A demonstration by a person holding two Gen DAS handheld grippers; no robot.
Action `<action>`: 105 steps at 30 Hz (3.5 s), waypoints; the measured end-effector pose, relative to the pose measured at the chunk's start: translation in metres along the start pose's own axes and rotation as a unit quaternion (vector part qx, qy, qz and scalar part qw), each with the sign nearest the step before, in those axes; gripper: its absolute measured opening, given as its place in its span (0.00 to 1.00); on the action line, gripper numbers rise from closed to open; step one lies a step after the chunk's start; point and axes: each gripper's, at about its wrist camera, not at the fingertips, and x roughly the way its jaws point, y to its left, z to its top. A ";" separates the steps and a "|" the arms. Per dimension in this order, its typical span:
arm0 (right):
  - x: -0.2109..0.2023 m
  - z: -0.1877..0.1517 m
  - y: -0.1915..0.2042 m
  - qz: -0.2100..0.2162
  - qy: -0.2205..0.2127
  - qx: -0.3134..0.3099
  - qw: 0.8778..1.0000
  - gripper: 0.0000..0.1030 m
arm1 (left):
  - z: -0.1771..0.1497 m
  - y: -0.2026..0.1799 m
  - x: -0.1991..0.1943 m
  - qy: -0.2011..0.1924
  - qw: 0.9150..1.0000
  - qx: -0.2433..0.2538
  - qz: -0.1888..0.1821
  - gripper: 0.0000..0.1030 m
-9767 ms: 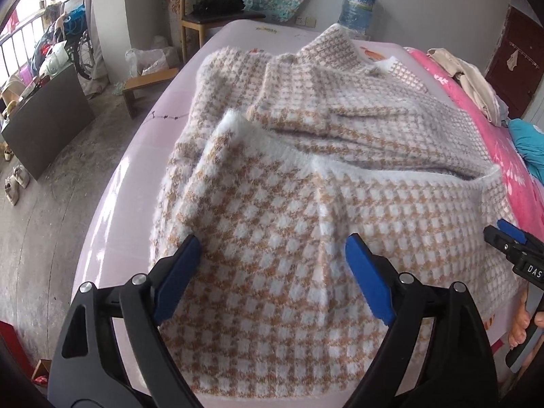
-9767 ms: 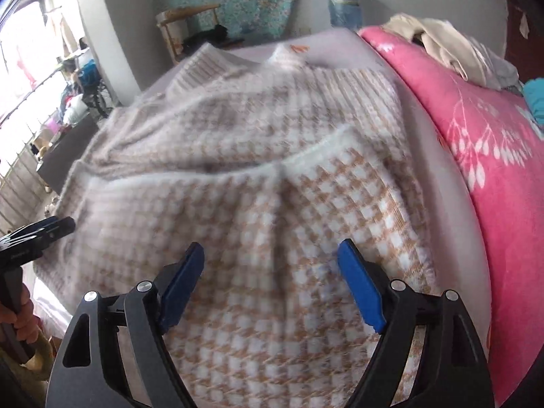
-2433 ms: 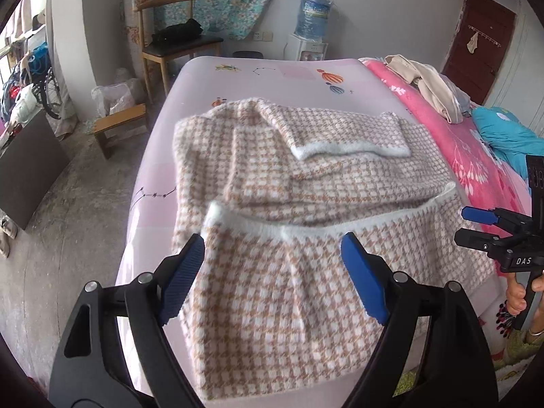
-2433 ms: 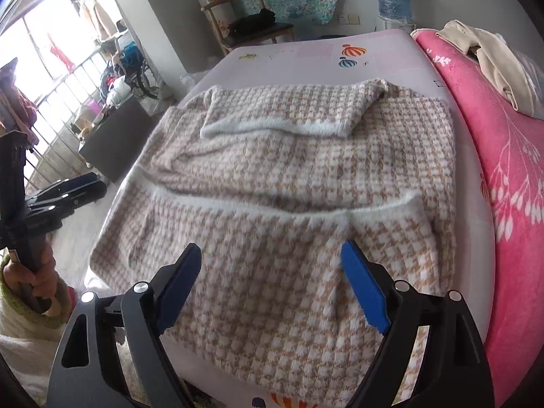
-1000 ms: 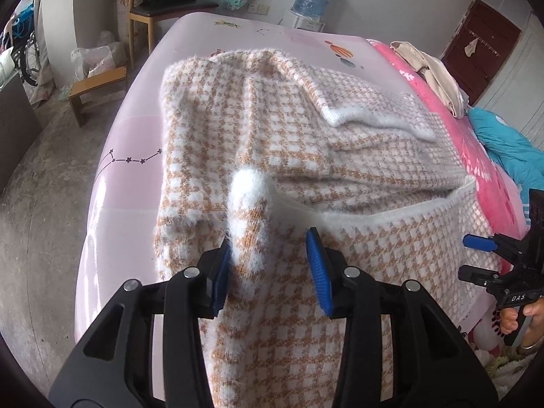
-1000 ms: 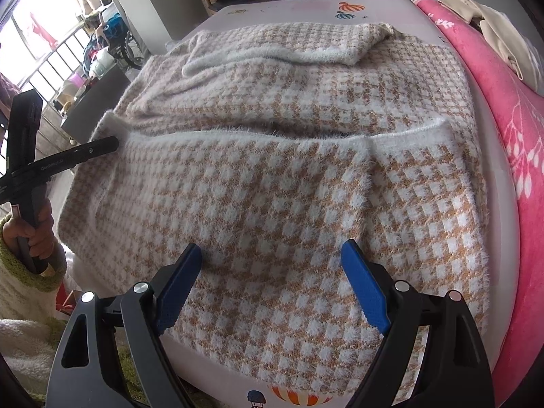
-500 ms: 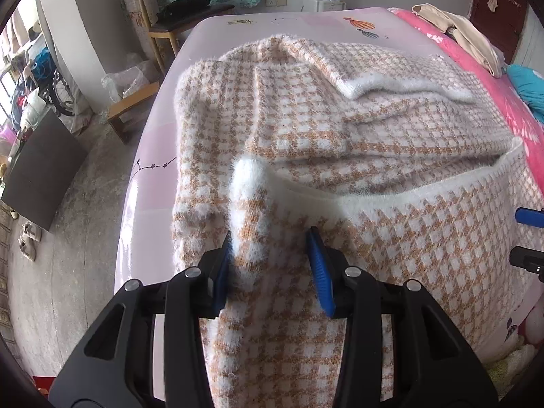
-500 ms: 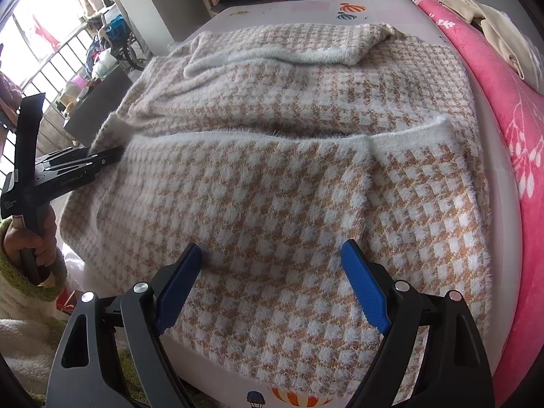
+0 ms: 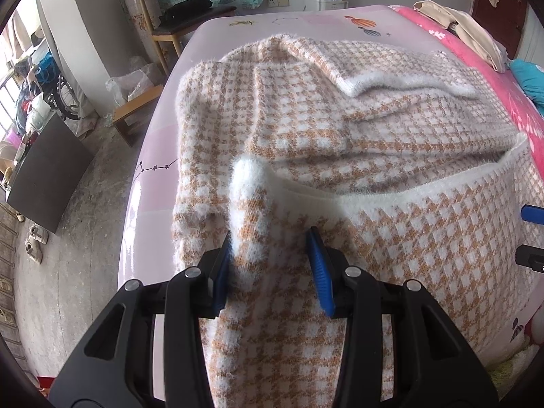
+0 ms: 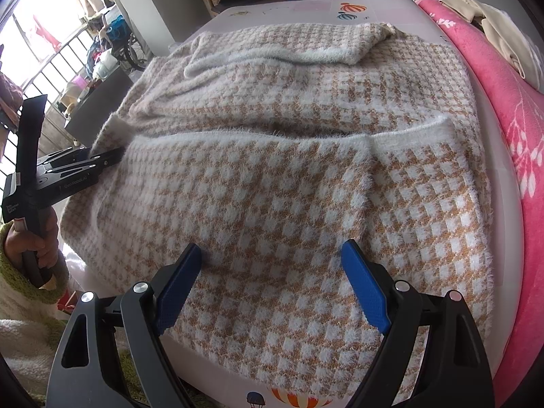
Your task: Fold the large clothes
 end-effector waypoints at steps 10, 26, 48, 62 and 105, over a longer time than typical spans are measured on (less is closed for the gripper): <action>0.000 0.000 0.000 0.000 0.000 0.000 1.000 0.80 | 0.000 -0.001 0.000 0.000 1.000 0.001 0.000 0.39; 0.000 -0.001 0.000 0.000 -0.001 0.000 1.000 0.80 | 0.000 -0.003 0.001 -0.001 1.000 0.003 0.007 0.39; -0.001 -0.002 -0.001 0.001 -0.002 0.002 1.000 0.80 | -0.001 -0.005 0.000 -0.001 1.000 0.005 0.010 0.39; -0.021 -0.002 -0.014 0.034 -0.036 0.033 0.998 0.80 | 0.000 -0.005 0.000 -0.001 1.000 0.007 0.013 0.39; -0.009 0.027 -0.105 -0.069 -0.038 0.043 0.996 0.32 | 0.006 0.015 0.006 0.002 0.999 0.011 0.032 0.39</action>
